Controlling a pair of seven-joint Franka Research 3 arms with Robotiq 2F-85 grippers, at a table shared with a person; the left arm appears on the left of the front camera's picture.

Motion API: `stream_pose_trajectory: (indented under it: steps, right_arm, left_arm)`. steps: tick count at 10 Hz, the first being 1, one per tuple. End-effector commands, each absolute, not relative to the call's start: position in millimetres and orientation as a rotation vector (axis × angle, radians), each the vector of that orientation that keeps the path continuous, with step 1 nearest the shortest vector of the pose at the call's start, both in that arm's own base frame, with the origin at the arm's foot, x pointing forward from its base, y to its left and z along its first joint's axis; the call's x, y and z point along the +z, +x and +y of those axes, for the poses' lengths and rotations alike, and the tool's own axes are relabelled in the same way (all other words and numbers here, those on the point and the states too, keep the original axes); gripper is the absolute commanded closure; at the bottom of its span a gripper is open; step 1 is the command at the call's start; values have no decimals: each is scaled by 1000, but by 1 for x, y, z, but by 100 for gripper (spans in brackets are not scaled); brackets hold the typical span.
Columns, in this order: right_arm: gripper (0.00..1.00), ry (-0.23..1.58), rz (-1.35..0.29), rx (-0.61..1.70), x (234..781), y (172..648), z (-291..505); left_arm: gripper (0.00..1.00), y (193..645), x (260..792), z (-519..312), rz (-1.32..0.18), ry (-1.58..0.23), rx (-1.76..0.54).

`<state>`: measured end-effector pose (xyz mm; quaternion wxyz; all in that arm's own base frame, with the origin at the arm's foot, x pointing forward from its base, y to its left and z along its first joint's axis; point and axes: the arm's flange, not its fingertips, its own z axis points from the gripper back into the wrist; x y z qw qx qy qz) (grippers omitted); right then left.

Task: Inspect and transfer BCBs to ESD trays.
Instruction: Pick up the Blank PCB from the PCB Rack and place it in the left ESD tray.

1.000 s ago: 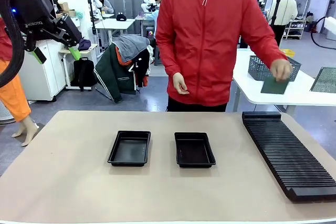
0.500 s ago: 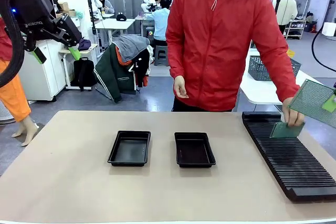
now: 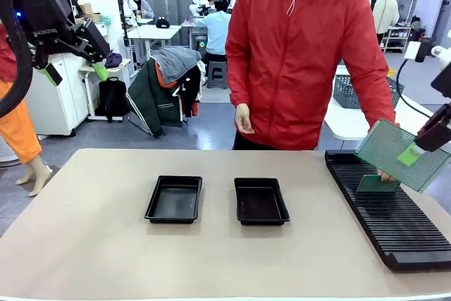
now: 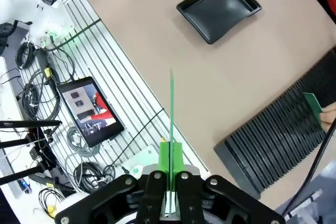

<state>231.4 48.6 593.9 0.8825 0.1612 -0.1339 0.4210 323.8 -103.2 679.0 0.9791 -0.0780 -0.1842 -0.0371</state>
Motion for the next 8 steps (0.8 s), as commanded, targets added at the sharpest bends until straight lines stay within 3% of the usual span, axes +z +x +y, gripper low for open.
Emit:
stream_pose_trajectory:
  steps: [1, 8]
  right_arm:
    - [97, 356, -303, 851, 591, 224, 64]
    - [97, 348, -288, 865, 594, 222, 54]
  left_arm:
    - [0, 323, 678, -103, -371, -155, -68]
    - [0, 323, 678, -103, -371, -155, -68]
